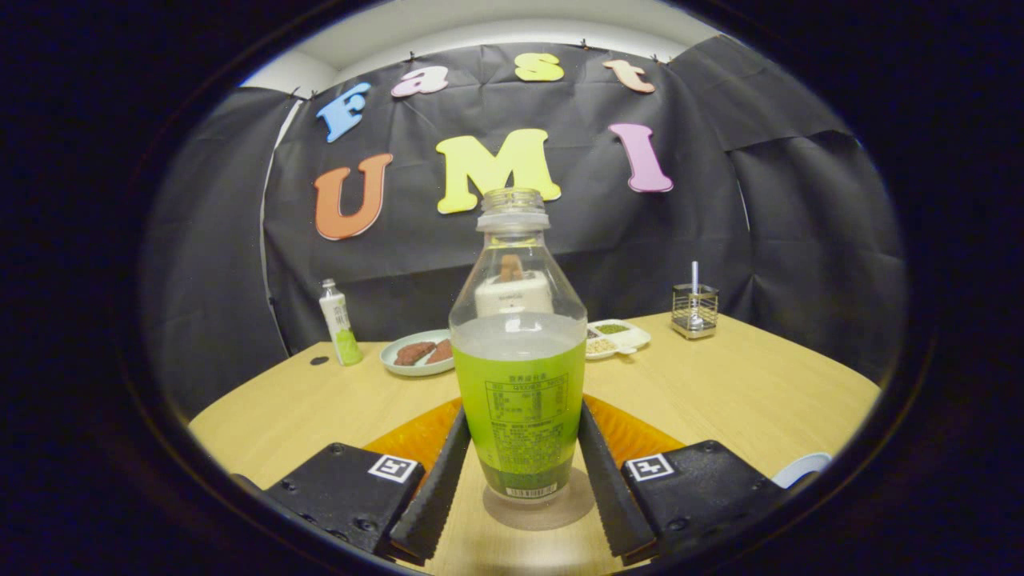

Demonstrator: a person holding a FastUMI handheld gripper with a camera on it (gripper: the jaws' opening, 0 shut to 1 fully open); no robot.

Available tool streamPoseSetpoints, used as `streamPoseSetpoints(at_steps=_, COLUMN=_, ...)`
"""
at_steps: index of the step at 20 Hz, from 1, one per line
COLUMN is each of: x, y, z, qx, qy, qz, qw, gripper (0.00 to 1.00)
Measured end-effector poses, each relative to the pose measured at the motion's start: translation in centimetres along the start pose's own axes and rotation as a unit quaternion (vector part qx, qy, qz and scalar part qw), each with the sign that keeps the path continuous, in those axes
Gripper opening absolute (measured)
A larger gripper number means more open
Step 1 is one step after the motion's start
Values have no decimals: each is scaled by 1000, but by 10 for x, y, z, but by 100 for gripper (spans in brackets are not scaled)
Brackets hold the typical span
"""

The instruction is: Take the bottle from table, then pour the juice into the cup, finally place the bottle on the coaster

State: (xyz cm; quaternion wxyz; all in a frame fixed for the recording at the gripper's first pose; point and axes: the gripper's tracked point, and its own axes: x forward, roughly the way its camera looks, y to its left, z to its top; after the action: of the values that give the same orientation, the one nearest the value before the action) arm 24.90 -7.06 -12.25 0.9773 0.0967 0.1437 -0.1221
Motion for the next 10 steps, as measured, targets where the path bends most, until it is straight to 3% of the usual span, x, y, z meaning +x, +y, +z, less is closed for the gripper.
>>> streamPoseSetpoints(at_steps=10, x=14, y=-1, z=-21, qx=-24, qy=36, qz=0, qw=999, gripper=83)
